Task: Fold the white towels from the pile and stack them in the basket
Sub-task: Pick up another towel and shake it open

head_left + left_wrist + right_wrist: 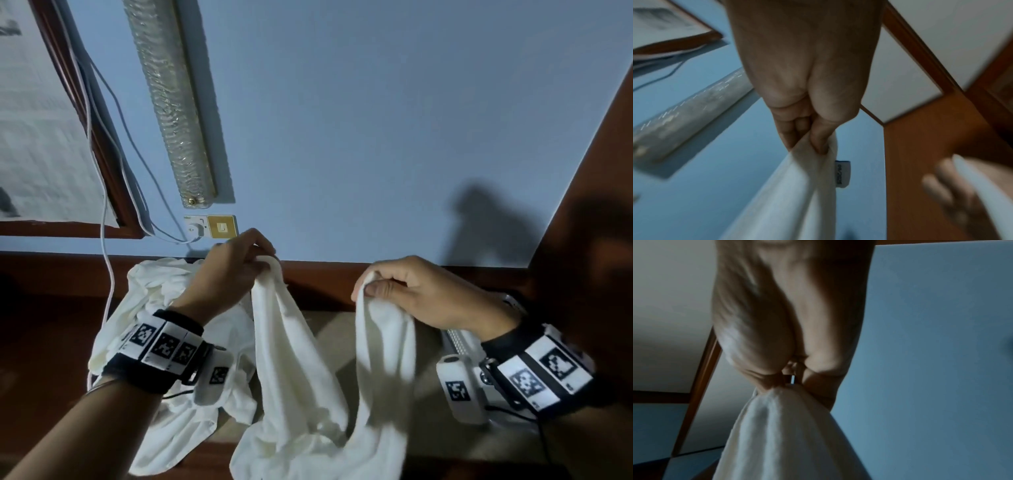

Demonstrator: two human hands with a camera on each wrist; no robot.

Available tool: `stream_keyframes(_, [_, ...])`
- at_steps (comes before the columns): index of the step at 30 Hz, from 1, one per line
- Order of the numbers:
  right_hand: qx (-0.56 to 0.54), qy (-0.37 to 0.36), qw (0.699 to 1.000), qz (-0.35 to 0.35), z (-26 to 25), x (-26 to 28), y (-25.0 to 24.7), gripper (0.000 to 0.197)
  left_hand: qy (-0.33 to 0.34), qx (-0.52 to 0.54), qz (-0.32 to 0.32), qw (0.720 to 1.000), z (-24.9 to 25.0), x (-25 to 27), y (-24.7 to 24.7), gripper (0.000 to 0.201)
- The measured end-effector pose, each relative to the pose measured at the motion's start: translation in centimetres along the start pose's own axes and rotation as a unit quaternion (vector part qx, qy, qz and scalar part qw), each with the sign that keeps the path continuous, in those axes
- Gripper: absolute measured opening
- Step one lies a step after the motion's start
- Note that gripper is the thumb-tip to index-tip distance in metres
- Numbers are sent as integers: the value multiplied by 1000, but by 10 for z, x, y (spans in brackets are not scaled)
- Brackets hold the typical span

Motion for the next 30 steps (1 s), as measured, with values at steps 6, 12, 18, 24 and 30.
stream_keyframes(6, [-52,-49,994,84,-6,-11,19,9,-91,310,1,946,33,16,19,3])
stream_keyframes(12, [-45,-77,982,164,-5,-22,32,8,-107,387,-103,910,50,27,43,10])
stream_keyframes(18, [-77,-58,965,244,0,-22,36,15,-98,382,-69,917,56,35,52,16])
stream_keyframes(24, [-52,-28,963,263,8,-23,36,18,-54,343,-66,936,55,35,53,17])
stream_keyframes(30, [-1,-13,972,236,14,-21,37,24,-52,317,-60,945,57,34,54,32])
Point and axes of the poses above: each hand's wrist, its own x-axis away from the middle knuckle, its own y-axis out of the palm, z = x × y, the point moved 2 cm from there along -x, towards the middle knuckle, and after that the axes turned 5 degrees about -y, right-handed, at the moved point
